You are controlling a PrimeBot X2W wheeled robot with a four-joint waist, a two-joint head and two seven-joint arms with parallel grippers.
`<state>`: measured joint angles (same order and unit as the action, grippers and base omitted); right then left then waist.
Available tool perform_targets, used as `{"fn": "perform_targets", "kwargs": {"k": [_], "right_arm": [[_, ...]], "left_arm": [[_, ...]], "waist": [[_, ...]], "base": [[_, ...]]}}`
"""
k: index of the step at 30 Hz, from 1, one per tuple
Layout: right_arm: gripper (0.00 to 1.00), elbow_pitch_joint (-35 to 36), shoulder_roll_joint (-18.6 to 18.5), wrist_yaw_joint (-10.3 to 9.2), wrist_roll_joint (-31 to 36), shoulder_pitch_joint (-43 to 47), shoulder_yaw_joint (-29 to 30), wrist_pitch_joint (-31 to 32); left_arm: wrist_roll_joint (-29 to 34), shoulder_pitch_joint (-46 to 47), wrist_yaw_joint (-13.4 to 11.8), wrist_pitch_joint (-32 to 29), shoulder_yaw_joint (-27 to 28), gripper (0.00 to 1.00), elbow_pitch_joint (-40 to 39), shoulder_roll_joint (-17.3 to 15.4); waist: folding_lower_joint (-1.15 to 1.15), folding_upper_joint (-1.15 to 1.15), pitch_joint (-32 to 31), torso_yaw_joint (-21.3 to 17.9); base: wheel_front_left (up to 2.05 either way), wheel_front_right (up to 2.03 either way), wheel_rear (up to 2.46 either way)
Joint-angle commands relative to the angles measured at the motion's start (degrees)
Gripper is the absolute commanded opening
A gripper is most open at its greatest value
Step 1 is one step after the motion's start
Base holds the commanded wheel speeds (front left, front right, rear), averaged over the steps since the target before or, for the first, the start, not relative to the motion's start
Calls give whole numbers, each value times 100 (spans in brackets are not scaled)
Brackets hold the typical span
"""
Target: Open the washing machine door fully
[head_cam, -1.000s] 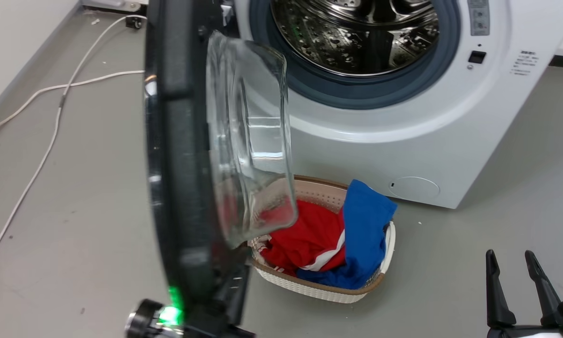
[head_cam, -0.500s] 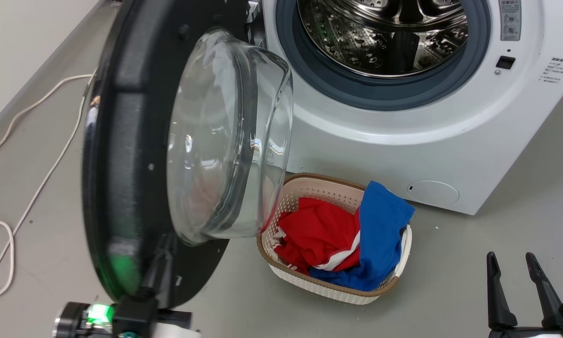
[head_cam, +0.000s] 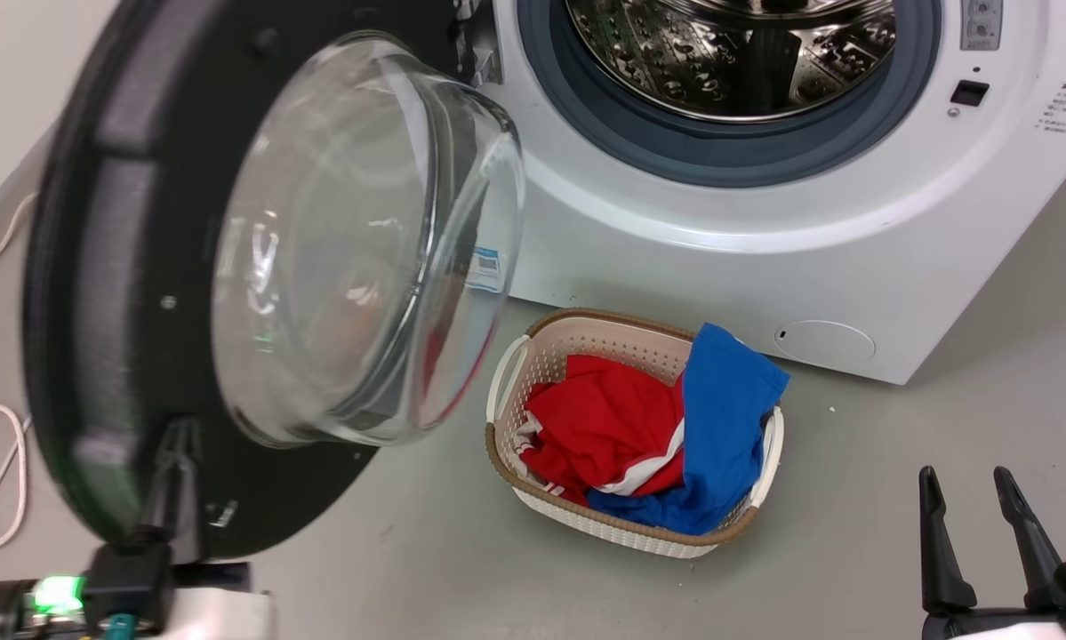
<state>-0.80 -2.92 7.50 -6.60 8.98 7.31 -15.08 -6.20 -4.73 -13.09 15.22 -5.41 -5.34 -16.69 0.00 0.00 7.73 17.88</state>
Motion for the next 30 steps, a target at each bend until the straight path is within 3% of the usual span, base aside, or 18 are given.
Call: {"fn": "perform_targets", "kwargs": {"k": [1,15,30], "right_arm": [[100,16,9,-1,46,-73,5,-11],[100,29,9,-1,132,-195,48,-11],[100,60,9,-1,240,-317,17,-11]], "left_arm": [[-78,35,-85,-13,231,0,61,-90],[-388,390,69,-13,1262,0,618,-325],[-495,1051,632,-14,1857,0,1433,-471]], "waist": [[0,0,39,-29],[0,0,203,-134],[0,0,382,-256]], "base": [[0,0,0],[0,0,0],[0,0,0]]}}
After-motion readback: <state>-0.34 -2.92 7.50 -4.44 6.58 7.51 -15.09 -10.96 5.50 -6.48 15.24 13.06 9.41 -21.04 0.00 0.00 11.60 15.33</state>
